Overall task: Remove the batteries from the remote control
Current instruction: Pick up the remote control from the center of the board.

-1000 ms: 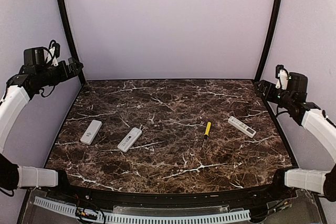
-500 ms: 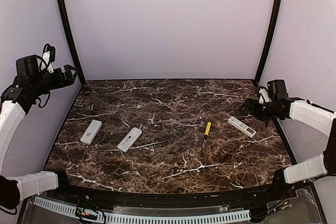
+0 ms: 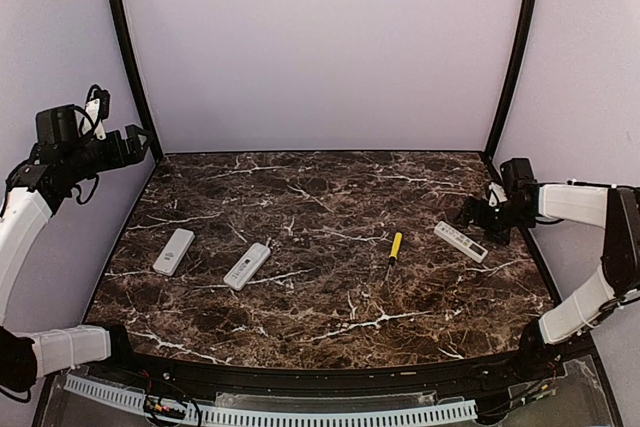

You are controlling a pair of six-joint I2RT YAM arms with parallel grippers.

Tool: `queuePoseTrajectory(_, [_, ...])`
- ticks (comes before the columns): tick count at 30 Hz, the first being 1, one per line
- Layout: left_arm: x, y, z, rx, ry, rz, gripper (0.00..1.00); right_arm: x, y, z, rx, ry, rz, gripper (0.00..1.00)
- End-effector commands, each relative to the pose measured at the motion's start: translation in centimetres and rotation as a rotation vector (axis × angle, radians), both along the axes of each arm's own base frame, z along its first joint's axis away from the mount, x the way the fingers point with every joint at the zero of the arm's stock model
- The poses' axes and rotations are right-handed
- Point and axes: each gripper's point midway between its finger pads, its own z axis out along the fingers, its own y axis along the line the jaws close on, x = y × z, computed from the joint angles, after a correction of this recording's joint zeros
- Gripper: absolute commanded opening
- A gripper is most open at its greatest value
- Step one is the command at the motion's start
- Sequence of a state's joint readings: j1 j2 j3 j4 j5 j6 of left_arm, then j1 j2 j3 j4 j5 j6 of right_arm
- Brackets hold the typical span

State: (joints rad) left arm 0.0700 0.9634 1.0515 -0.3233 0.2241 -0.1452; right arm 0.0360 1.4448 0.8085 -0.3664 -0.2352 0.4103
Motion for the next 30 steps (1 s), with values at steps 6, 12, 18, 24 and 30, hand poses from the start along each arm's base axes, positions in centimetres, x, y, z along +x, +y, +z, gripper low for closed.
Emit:
queuePoseTrajectory(6, [0.2,0.2,-1.0,-0.005,0.029,0.005,0.99,0.0,-2.2,-1.4,0.003,0.038,-0.073,0.95])
queuePoseTrajectory(12, [0.4,0.0,-1.2,-0.013,0.038,-0.004,0.99,-0.5,-2.5,-1.7,-0.013,0.066,-0.083,0.94])
queuePoseTrajectory(18, [0.4,0.0,-1.2,-0.014,0.035,-0.003,0.99,-1.2,-2.6,-2.4,-0.033,0.107,-0.08,0.92])
queuePoseTrajectory(24, [0.3,0.0,-1.2,-0.016,0.037,-0.005,0.99,-1.3,-2.3,-2.8,-0.049,0.124,-0.062,0.92])
queuePoseTrajectory(30, [0.3,0.1,-1.2,-0.016,0.037,0.001,0.99,-1.9,-0.2,-3.2,-0.055,0.152,0.008,0.91])
